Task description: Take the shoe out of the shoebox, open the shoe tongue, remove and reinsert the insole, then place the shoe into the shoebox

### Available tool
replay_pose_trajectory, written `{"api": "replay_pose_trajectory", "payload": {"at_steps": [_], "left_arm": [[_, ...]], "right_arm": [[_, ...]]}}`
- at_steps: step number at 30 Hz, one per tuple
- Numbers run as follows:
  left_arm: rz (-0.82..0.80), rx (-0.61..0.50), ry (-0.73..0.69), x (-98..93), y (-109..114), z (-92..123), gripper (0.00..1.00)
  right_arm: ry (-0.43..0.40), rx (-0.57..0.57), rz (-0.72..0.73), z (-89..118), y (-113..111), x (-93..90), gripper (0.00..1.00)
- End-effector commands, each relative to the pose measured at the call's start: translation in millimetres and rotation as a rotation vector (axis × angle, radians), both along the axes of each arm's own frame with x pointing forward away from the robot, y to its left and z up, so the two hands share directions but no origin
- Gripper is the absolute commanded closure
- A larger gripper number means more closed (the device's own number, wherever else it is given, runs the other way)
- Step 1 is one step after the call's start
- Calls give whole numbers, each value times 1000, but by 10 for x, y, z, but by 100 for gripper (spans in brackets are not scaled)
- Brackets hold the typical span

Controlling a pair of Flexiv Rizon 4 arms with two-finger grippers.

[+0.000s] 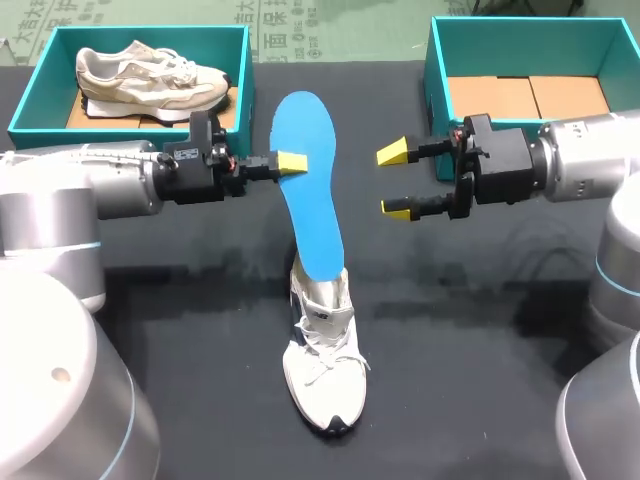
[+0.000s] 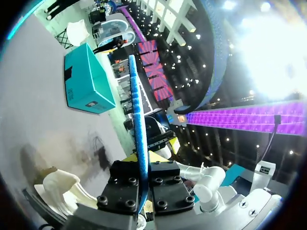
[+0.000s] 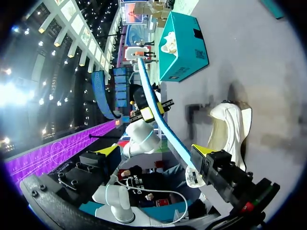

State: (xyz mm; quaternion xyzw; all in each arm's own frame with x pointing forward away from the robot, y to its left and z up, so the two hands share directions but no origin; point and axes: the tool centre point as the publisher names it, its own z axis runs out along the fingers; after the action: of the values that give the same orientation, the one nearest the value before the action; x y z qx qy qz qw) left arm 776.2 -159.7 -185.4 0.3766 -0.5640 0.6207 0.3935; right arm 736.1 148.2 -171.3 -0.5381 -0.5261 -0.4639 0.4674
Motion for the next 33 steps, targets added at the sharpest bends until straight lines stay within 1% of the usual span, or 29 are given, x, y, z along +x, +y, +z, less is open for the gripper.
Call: {"api": "replay_pose_trajectory", "payload": {"at_steps": [1,4,5,6,7,18,19,21,24,25,26,28,29,31,33], "left_arm": [[81,29,-336,-2,16,159,100],[75,43,-510,31,7,251,100],[57,56,-615,31,-1,274,100],[21,85,-760,20,-3,270,100],[36,131,-892,34,-8,250,100],[36,131,-892,34,-8,250,100],[15,134,-938,1,-14,196,100],[7,194,-1112,-84,0,178,100],[-5,158,-1316,-181,51,238,100],[-21,153,-1382,-213,55,253,100],[-11,174,-1459,-244,58,270,100],[-19,141,-1572,-306,71,311,100],[-18,144,-1639,-329,83,331,100],[-16,113,-1732,-350,105,362,100],[-18,80,-1804,-323,122,376,100]], "right_arm": [[4,7,3,-25,24,18,0],[4,7,3,-25,24,18,0],[4,7,3,-25,24,18,0],[4,7,3,-25,24,18,0],[4,7,3,-25,24,18,0],[4,7,3,-25,24,18,0],[4,7,3,-25,24,18,0],[4,7,3,-25,24,18,0],[4,7,3,-25,24,18,0],[4,7,3,-25,24,18,0],[4,7,3,-25,24,18,0],[4,7,3,-25,24,18,0],[4,7,3,-25,24,18,0],[4,7,3,-25,24,18,0],[4,7,3,-25,24,18,0]]}}
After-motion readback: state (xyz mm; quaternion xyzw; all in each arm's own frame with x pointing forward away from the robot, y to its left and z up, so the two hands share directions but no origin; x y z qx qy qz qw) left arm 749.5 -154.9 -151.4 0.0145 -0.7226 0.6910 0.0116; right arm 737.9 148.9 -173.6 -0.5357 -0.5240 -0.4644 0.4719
